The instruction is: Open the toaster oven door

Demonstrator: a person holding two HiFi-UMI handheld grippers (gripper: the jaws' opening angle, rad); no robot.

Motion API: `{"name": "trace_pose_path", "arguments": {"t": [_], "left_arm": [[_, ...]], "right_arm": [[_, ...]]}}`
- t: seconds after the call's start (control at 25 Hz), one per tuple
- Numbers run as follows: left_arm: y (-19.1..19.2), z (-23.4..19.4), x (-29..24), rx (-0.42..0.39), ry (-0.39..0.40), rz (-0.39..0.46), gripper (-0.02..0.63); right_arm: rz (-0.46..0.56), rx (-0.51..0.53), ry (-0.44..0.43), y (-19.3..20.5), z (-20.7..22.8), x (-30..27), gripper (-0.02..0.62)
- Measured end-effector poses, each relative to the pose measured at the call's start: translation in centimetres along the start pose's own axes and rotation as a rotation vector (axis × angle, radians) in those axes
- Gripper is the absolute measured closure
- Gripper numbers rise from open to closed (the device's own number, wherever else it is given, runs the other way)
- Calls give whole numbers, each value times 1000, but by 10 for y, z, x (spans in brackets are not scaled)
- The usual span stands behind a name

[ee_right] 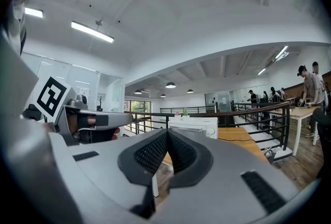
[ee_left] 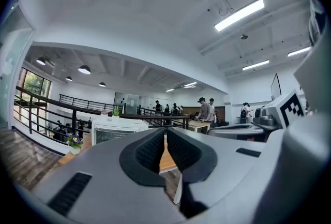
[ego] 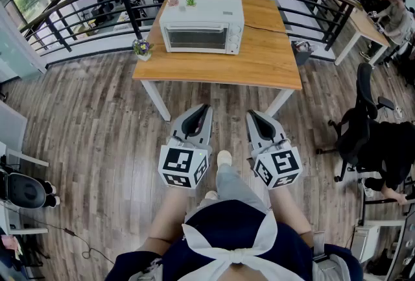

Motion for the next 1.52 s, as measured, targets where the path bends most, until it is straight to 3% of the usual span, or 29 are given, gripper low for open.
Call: {"name": "trace_pose_path", "arguments": {"t": [0.32, 0.6, 1.36, 1.52], "left_arm": [[-6, -17, -21, -18, 0, 8, 583], [-9, -56, -59, -12, -52, -14, 583], [-39, -140, -179, -120, -70, -44, 580], [-47, -155, -190, -140, -89, -36, 578]], "right_arm": [[4, -7, -34, 3, 10, -35, 591], [6, 62, -63, -1, 24, -85, 589], [-1, 94, -80, -8, 101, -218, 586], [-2, 103, -104, -9, 108, -239, 503]]}}
Point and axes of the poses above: the fingertips, and each gripper's own axes: x backward along the fingers, z to its right, y out of its underside, the point moved 7 cm from there along x, backward along the fingers, and after that the axes turned 8 degrees about x, right-handed, at the moved point
